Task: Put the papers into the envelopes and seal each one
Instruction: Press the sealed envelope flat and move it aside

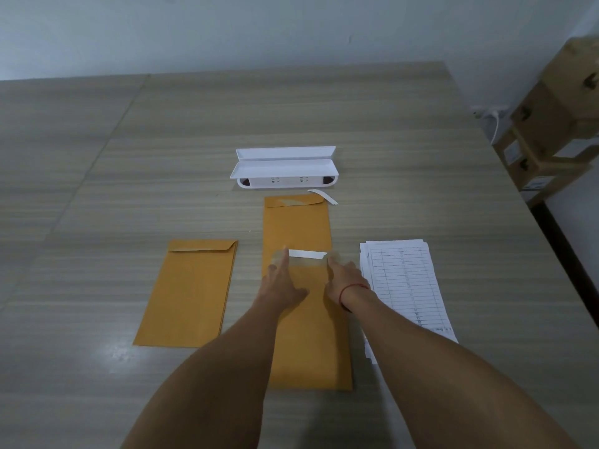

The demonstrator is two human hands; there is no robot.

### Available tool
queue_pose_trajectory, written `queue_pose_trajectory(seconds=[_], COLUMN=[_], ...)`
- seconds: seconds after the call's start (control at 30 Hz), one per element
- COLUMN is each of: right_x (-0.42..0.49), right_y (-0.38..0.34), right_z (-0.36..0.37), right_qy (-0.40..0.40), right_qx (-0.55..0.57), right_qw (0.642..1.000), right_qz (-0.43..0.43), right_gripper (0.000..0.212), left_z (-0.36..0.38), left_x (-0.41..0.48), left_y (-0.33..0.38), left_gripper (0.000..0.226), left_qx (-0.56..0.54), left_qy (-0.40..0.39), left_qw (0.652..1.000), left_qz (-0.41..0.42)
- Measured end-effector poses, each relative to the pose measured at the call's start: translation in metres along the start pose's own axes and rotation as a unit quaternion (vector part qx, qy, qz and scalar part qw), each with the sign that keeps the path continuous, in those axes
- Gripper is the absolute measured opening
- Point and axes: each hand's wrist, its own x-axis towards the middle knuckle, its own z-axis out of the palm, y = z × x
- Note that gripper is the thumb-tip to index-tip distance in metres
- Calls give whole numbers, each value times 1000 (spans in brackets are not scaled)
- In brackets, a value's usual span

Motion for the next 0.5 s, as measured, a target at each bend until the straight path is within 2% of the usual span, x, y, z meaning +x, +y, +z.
queue_pose_trajectory(seconds=[0.13, 0.5], right_x=[-1, -2], right_y=[-1, -3], right_z=[-1, -1], right_qy=[-1, 3], right_qx=[7, -3], right_qw=[1000, 1000], right_qz=[3, 9], right_gripper=[63, 63], left_z=[-2, -4], left_x=[3, 8], left_y=[-1, -1], left_gripper=[99, 100], left_qx=[24, 40], left_qy=[-20, -23], left_qw=[999, 999], left_qz=[-9, -5])
